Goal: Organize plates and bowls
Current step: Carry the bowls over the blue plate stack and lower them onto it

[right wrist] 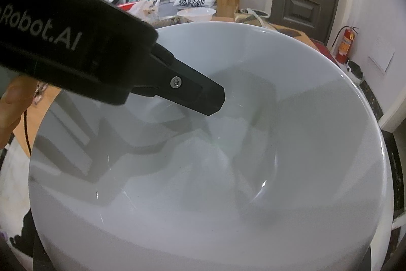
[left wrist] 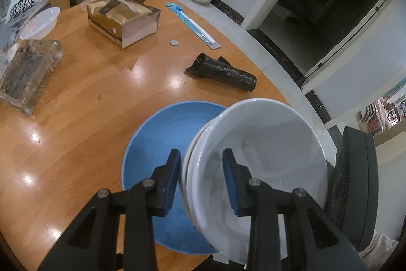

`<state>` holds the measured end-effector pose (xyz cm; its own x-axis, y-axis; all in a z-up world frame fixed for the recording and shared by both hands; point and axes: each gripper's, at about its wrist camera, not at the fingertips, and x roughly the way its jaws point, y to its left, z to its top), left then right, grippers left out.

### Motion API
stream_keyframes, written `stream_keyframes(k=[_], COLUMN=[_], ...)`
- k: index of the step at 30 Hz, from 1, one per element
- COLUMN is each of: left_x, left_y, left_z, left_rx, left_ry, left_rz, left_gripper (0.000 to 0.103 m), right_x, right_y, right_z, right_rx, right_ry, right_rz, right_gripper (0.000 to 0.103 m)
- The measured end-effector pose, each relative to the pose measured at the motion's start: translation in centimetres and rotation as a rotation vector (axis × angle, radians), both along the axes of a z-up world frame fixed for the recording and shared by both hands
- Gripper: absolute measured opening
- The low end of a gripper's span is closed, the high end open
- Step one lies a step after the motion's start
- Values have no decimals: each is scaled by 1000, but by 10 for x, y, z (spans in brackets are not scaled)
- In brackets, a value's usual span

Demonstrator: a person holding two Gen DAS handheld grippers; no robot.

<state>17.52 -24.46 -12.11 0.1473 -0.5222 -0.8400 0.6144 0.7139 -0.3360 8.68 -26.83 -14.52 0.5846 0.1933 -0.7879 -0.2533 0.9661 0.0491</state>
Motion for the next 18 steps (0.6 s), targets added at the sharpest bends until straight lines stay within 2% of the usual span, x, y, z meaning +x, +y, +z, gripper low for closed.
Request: stream_keyframes(k=[18], left_x=[19], left_y=[-2], left_z=[-28], left_rx=[9], left_ry=[64], left_rz=[20], left_gripper=[29], right_x=[15], right_y=[6], right_z=[-11], right_rx=[9], right_ry=[78], right_rz=[7], right_gripper=[102])
